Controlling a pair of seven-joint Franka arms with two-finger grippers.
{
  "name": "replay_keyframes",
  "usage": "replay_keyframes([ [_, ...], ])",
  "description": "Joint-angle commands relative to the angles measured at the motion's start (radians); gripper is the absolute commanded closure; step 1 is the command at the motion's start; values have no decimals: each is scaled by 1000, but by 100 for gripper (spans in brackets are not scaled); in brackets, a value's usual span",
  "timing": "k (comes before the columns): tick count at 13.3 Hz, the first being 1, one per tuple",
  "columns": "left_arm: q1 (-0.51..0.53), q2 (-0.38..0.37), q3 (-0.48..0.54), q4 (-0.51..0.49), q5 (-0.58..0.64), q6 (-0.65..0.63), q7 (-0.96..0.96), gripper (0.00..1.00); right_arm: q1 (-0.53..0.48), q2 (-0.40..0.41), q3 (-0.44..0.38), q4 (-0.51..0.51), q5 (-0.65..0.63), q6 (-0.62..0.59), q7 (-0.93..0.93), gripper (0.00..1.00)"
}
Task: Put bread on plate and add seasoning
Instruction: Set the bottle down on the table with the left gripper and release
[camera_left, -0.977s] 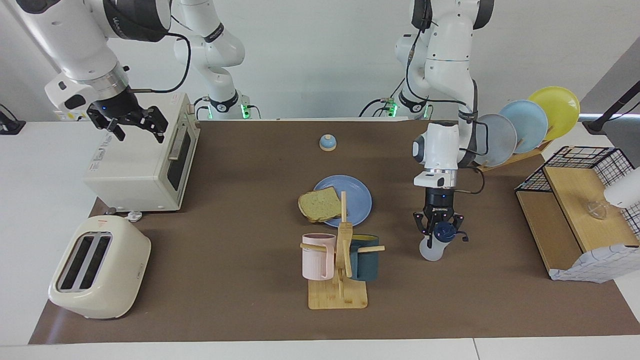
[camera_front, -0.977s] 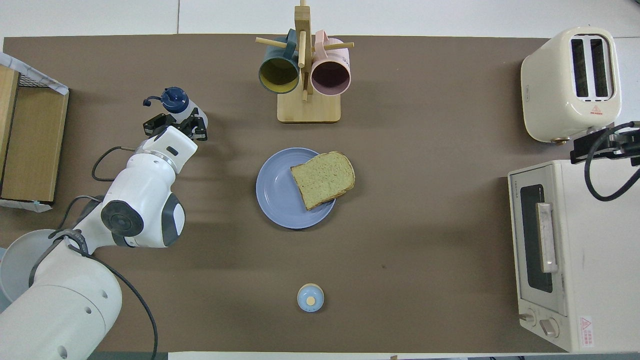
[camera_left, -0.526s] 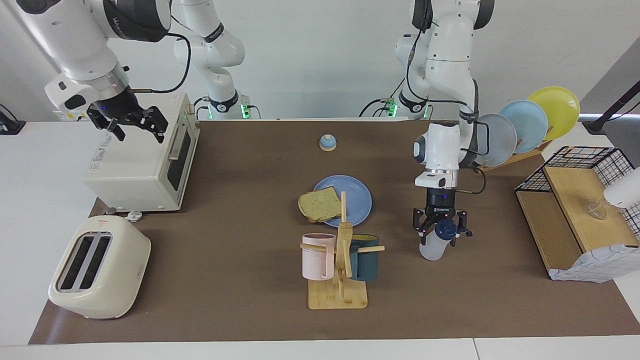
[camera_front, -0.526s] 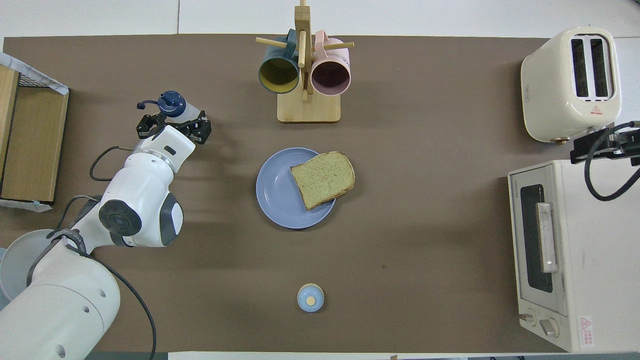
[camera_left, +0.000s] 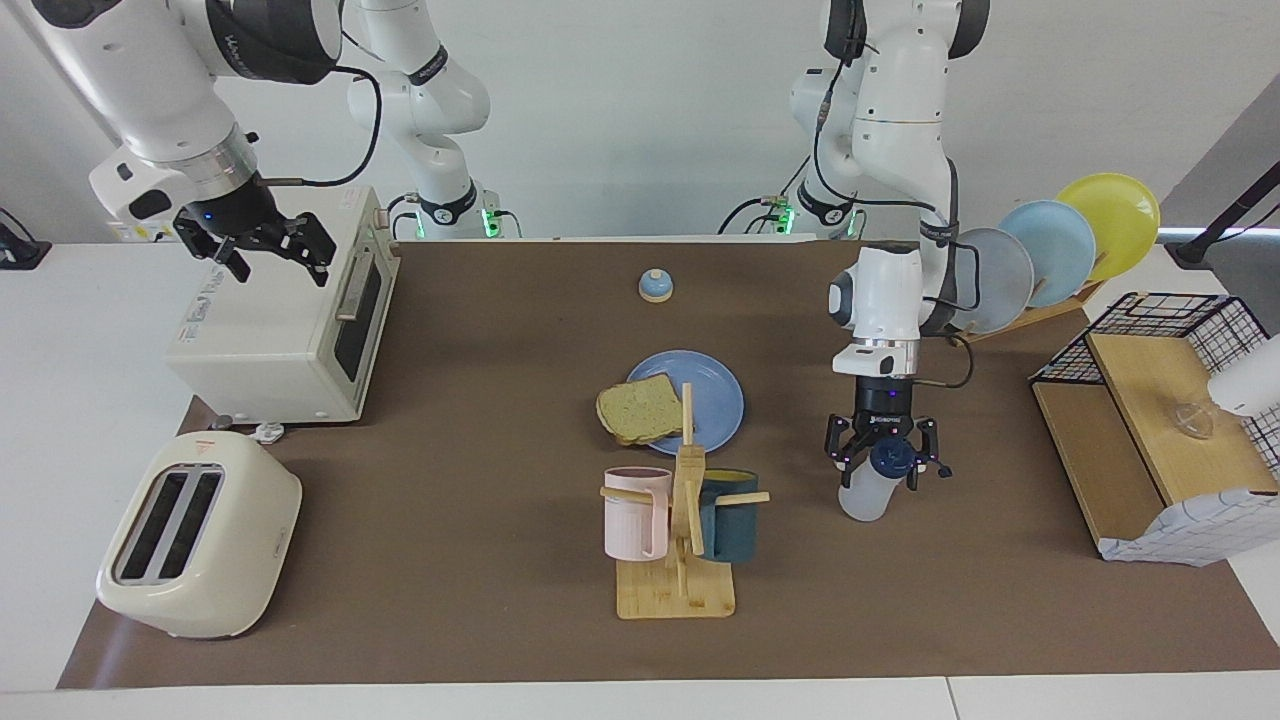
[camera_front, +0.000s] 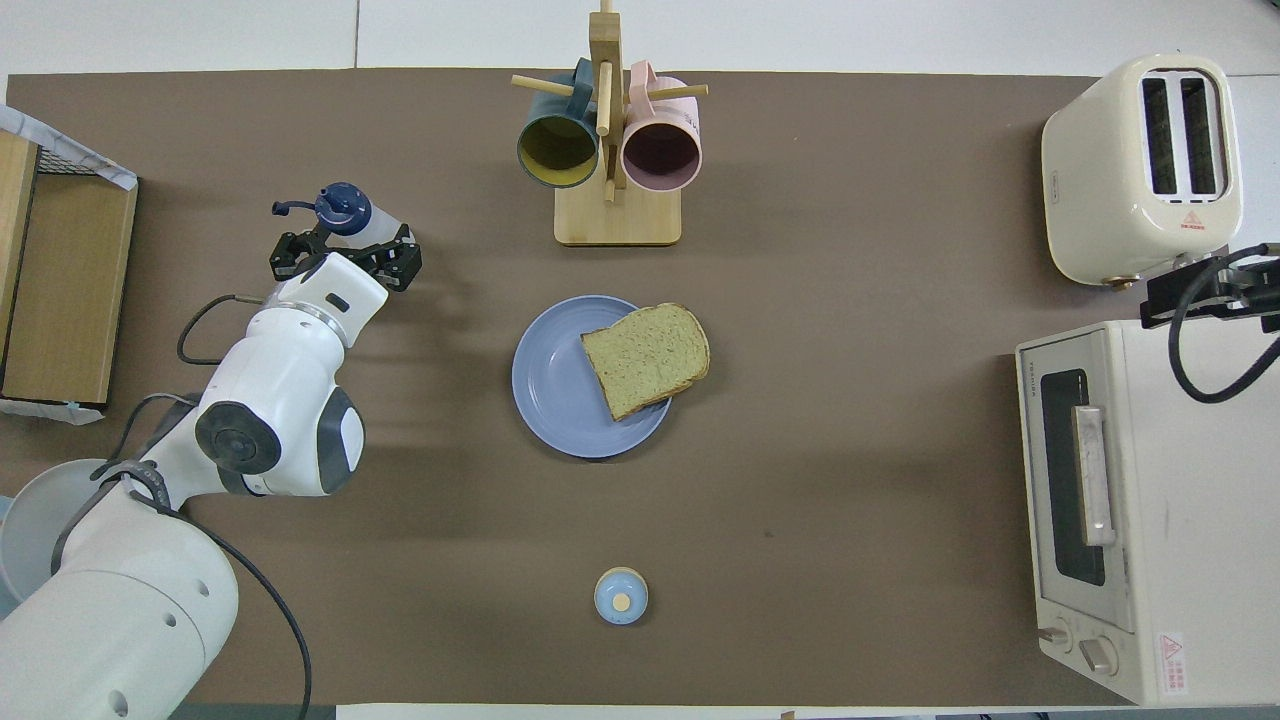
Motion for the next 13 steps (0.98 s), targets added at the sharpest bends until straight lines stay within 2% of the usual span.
replay_keyframes([
  [1, 9, -63, -4, -79, 12, 7, 5, 0, -15, -22, 11, -24, -3, 2, -13, 0],
  [7, -8, -216, -5, -240, 12, -20, 0, 0, -15, -23, 11, -24, -3, 2, -13, 0],
  [9, -28, -310, -5, -275, 12, -130, -4, 0, -15, -23, 11, -24, -3, 2, -13, 0],
  [13, -37, -494, -4, -272, 12, -434, -1, 0, -15, -23, 11, -24, -3, 2, -13, 0],
])
